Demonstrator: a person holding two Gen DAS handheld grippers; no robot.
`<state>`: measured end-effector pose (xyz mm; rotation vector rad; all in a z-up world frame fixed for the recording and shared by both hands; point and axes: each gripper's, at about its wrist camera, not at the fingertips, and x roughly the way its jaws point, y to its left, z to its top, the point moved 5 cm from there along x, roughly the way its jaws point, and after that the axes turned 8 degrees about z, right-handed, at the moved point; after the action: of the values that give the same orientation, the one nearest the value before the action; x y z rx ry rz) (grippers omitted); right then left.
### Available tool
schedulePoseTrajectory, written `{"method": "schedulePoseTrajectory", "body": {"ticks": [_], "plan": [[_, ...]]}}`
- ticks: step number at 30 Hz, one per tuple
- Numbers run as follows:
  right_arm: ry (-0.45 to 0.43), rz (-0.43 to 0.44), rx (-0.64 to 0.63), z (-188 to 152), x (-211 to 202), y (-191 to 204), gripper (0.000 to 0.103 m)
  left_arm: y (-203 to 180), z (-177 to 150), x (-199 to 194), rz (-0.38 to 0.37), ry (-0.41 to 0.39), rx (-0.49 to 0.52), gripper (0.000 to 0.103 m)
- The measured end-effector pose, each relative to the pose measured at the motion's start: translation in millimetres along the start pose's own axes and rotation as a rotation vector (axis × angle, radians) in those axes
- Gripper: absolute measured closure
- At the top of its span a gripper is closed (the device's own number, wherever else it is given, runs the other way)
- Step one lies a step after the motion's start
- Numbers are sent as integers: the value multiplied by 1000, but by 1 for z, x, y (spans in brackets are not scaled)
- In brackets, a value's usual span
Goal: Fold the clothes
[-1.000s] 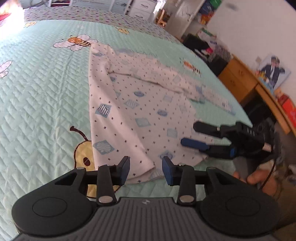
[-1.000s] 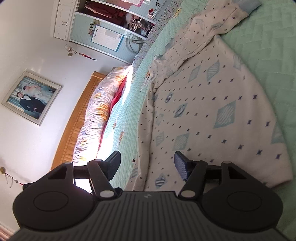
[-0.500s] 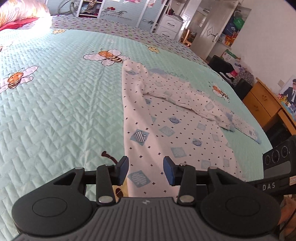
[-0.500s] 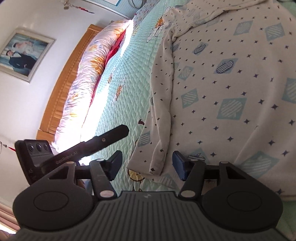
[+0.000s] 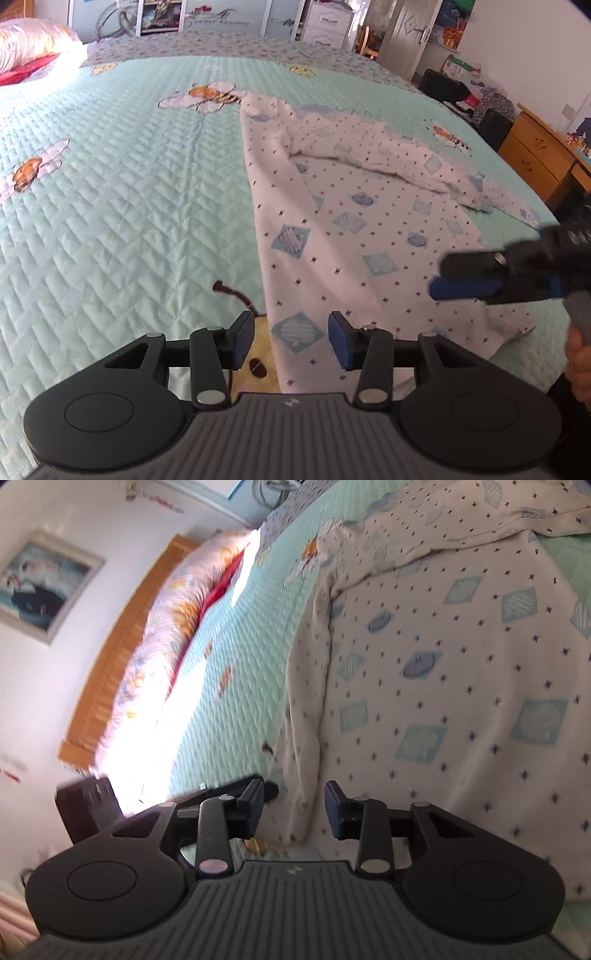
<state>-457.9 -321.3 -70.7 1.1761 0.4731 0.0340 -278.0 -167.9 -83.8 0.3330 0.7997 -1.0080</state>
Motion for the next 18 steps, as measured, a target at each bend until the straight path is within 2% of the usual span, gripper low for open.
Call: {"method": "schedulePoseTrajectory", "body": {"ticks": [1,3,6,10,15,16,18], "plan": [[-29,22,29,14,8,-4,64,-3,3,-1,-10,-21,11,56],[-62,5,46,39,29,-15,63,-8,6,5,3,-39,34,55],[-53,-28,56,61,62,-28,66,-8,4,19,24,-26,41,55],[1,-79,67,58,90,-37,93,-1,-5,29,17,11,20,54],[3,-41,74,54,100,-36,97,1,-7,27,0,12,8,54],[-9,-50,67,55,99,-35,102,1,-8,26,0,12,10,53],[-43,-78,50,57,93,-33,102,2,-9,26,-2,14,4,53]]}}
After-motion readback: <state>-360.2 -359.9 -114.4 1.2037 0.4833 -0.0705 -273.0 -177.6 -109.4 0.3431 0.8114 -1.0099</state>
